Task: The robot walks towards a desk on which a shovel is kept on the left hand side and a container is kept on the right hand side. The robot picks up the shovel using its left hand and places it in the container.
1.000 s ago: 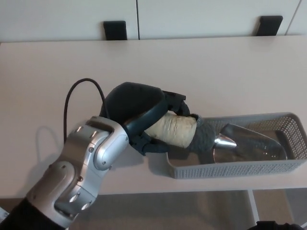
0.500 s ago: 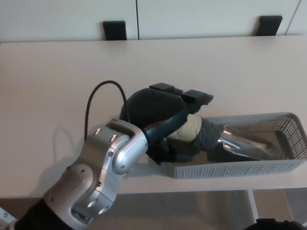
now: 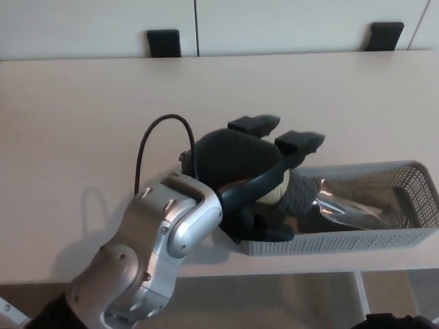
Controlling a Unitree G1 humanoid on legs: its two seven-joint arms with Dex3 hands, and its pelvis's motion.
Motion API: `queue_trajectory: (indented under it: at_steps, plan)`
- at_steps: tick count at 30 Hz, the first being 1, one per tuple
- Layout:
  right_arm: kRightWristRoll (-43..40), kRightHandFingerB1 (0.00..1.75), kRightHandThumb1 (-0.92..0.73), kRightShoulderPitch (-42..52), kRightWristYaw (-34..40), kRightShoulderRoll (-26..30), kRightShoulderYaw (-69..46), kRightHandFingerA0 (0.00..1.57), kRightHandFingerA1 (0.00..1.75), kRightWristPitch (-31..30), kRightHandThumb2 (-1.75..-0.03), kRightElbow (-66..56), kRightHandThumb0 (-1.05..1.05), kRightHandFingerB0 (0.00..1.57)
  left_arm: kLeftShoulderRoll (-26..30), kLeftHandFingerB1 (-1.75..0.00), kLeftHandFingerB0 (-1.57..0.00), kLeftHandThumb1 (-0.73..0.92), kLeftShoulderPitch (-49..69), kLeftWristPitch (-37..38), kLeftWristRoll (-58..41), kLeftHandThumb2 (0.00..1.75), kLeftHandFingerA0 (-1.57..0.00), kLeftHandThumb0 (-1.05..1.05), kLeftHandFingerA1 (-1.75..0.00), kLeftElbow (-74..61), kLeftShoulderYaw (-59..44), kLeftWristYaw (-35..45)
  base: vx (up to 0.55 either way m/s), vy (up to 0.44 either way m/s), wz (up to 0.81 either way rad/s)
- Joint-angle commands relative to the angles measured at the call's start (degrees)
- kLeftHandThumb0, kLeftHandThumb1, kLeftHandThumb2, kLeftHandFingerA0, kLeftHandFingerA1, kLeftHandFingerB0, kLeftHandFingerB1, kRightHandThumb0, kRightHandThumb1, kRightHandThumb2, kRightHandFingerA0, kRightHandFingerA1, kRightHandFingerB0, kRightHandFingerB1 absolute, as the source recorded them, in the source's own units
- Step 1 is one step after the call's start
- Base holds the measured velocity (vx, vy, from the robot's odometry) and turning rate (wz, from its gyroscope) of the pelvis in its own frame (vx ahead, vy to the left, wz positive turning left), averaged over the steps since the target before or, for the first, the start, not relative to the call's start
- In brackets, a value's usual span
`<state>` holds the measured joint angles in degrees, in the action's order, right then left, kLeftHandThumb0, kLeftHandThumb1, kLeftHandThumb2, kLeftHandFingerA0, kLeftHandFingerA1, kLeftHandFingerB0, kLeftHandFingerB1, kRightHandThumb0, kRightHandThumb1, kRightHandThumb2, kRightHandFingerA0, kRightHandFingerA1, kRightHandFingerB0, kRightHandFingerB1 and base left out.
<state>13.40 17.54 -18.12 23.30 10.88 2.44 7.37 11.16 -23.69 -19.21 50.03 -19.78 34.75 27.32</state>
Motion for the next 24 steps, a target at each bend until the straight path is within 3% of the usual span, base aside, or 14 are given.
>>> queue_trajectory:
  at_steps: [1, 2, 7, 8, 10, 11, 12, 13, 14, 15, 20, 21, 22, 24]
  plan:
    - [0.1, 0.51, -0.59, -0.7, -1.3, 1.3, 0.0, 0.7, 0.57, -0.6, -0.57, 0.1, -0.23, 0.58, 0.0, -0.28, -0.04, 0.7, 3.7, 2.7, -10.9, 0.62, 0.0, -0.9, -0.2, -13.2, -6.7, 3.3, 0.0, 0.0, 0.0]
    - [0.1, 0.51, -0.6, -0.7, -1.4, 1.3, 0.0, 0.7, 0.57, -0.5, -0.57, 0.2, -0.22, 0.58, 0.0, -0.28, -0.07, 0.55, 4.5, 2.5, -12.4, 0.97, -0.04, -0.86, -0.07, -15.2, -7.4, 4.1, 0.0, 0.0, 0.0]
    - [0.3, 0.5, -0.61, -0.5, -2.0, 1.6, 0.3, 0.71, 0.58, -1.3, -0.56, 0.2, -0.27, 0.58, -1.7, -0.4, -0.13, 0.59, 10.4, -14.7, -35.8, 0.98, -0.05, -0.83, -0.24, -38.5, -18.3, 21.2, 0.0, 0.0, 0.0]
    - [0.6, 0.5, -0.61, -0.4, -1.9, 1.6, 0.5, 0.71, 0.58, -1.4, -0.56, 0.2, -0.27, 0.57, -2.5, -0.28, -0.21, 0.81, 11.9, -17.1, -44.5, 0.66, -0.08, -0.84, -0.24, -40.2, -22.8, 24.1, 0.0, 0.0, 0.0]
    - [0.4, 0.5, -0.6, -0.8, -2.1, 1.5, 0.7, 0.71, 0.6, -0.4, -0.56, 1.9, -0.27, 0.56, -1.3, -0.28, -0.21, 0.89, 15.7, -15.0, -60.6, 0.68, -0.11, -0.83, -0.25, -40.2, -29.7, 26.2, 0.0, 0.0, 0.0]
    - [0.4, 0.5, -0.6, -0.8, -2.1, 1.5, 0.7, 0.71, 0.6, -0.4, -0.56, 2.0, -0.27, 0.56, -1.2, -0.28, -0.21, 0.89, 15.7, -15.0, -60.7, 0.68, -0.11, -0.83, -0.25, -40.2, -29.7, 26.2, 0.0, 0.0, 0.0]
    - [0.3, 0.5, -0.61, -0.6, -2.7, 1.7, 0.9, 0.69, 0.59, -0.8, -0.57, 1.5, -0.27, 0.55, 3.7, -0.29, -0.19, 0.92, 19.6, -13.0, -74.5, 0.77, -0.1, -0.89, -0.28, -39.2, -35.5, 29.4, 0.0, 0.0, 0.0]
    - [0.3, 0.5, -0.61, -0.4, -2.7, 1.7, 1.0, 0.69, 0.59, -0.8, -0.57, 1.6, -0.27, 0.55, 4.4, -0.29, -0.19, 0.92, 20.3, -12.8, -76.2, 0.77, -0.1, -0.89, -0.28, -39.2, -36.1, 29.7, 0.0, 0.0, 0.0]
    - [0.6, 0.5, -0.58, -0.2, -2.1, 1.4, 1.1, 0.72, 0.6, -0.6, -0.57, 2.2, -0.25, 0.57, 8.7, -0.46, 0.0, 0.44, 25.0, -8.6, -83.1, 1.1, -0.01, -0.36, -0.49, -37.9, -38.5, 31.7, 0.0, 0.0, 0.0]
    - [0.9, 0.5, -0.58, -0.1, -1.8, 1.3, 1.2, 0.74, 0.6, -0.8, -0.57, 2.3, -0.24, 0.57, 11.5, -0.3, -0.24, 0.92, 29.3, -5.7, -88.1, 0.75, -0.15, -0.89, -0.3, -36.9, -40.0, 33.7, 0.0, 0.0, 0.0]
    - [1.1, 0.5, -0.59, 0.3, -1.5, 1.2, 1.3, 0.7, 0.56, -0.3, -0.56, 3.1, -0.21, 0.57, 15.6, -0.31, -0.23, 0.92, 40.4, -1.6, -92.5, 0.78, -0.13, -0.99, -0.31, -36.3, -42.0, 39.1, 0.0, 0.0, 0.0]
    - [1.4, 0.49, -0.59, 0.3, -1.5, 1.2, 1.4, 0.69, 0.55, -0.7, -0.57, 3.0, -0.22, 0.57, 15.8, -0.46, 0.0, 0.38, 43.3, 0.5, -91.6, 1.08, -0.01, -0.36, -0.5, -36.0, -41.8, 40.4, 0.0, 0.0, 0.0]
    - [1.3, 0.49, -0.59, 0.3, -1.6, 1.1, 1.4, 0.67, 0.54, -1.2, -0.57, 3.0, -0.22, 0.57, 16.0, -0.32, -0.25, 0.91, 47.9, 3.8, -90.7, 0.78, -0.15, -1.0, -0.31, -36.0, -41.9, 41.6, 0.0, 0.0, 0.0]
    - [1.2, 0.49, -0.59, 0.5, -1.5, 1.1, 1.4, 0.68, 0.54, -1.1, -0.57, 3.0, -0.22, 0.58, 16.4, -0.33, -0.26, 0.91, 49.6, 5.2, -90.5, 0.78, -0.17, -0.98, -0.33, -36.3, -42.1, 41.8, 0.0, 0.0, 0.0]
